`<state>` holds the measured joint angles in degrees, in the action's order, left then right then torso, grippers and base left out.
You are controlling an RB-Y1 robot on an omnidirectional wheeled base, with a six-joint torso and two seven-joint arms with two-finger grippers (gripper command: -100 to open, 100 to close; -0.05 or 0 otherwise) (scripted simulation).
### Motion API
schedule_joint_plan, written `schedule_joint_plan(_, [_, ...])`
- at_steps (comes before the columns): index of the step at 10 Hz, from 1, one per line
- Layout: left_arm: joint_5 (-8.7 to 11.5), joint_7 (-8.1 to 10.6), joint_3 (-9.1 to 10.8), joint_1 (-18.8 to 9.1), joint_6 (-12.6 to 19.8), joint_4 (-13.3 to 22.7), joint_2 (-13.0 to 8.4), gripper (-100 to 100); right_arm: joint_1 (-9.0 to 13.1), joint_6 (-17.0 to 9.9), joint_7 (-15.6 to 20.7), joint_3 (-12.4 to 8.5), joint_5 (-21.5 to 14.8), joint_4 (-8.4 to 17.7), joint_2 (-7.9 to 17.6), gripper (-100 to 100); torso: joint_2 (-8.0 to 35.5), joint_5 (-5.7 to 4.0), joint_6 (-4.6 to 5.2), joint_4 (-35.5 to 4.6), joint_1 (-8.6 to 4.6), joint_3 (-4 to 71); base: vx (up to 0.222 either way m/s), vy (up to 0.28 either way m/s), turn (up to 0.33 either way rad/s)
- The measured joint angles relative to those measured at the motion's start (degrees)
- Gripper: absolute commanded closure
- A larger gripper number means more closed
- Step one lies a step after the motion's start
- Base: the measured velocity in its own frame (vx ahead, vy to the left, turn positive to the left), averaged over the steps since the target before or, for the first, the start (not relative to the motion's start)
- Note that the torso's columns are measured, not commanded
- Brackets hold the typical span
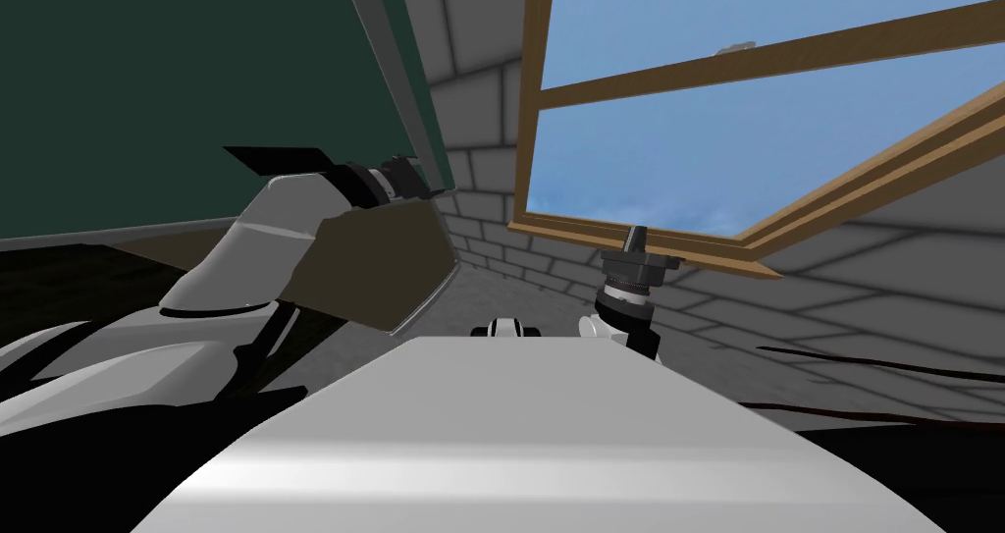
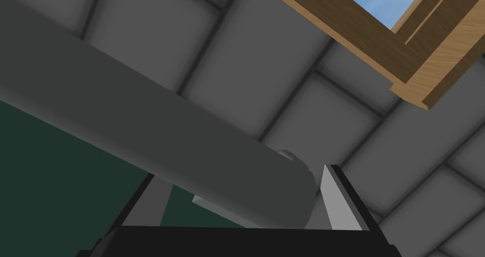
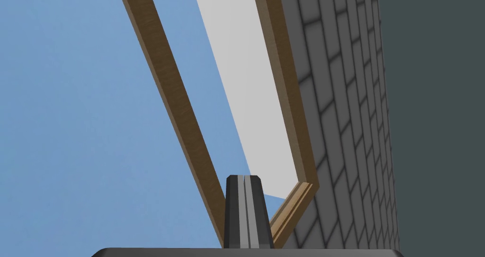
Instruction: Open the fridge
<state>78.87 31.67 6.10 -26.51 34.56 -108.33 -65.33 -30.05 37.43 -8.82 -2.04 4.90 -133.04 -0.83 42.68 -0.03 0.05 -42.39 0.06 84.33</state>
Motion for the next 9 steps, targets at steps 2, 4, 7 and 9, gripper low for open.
schedule_joint_plan(2, [1.5,-0.16,-0.03,0.8,-0.4,-2.8,0.1,100,0.0,0.0,0.0,0.0,0.0,0.0,0.0,0,0.0,0.1,-0.18,0.0,0.03,-0.1,-0.152,0.063,-0.003])
schedule_joint_plan(4, [2.8,0.16,-0.9,0.3,0.1,-4.5,0.0,100,0.0,0.0,0.0,0.0,0.0,0.0,0.0,0,-0.2,0.01,-0.22,-0.1,-0.01,0.1,-0.111,0.047,0.022])
schedule_joint_plan(7, [3.5,1.49,-1.11,0.6,0.0,-8.4,-0.2,100,0.0,0.0,0.0,0.0,0.0,0.0,0.0,0,0.0,0.0,-0.12,-0.1,-0.05,0.0,-0.109,0.051,0.0])
schedule_joint_plan(9, [3.8,2.33,-1.18,1.1,-0.1,-10.4,-0.2,100,0.0,0.0,0.0,0.0,0.0,0.0,0.0,0,-0.1,0.02,-0.08,0.0,-0.01,0.0,-0.13,0.107,0.019])
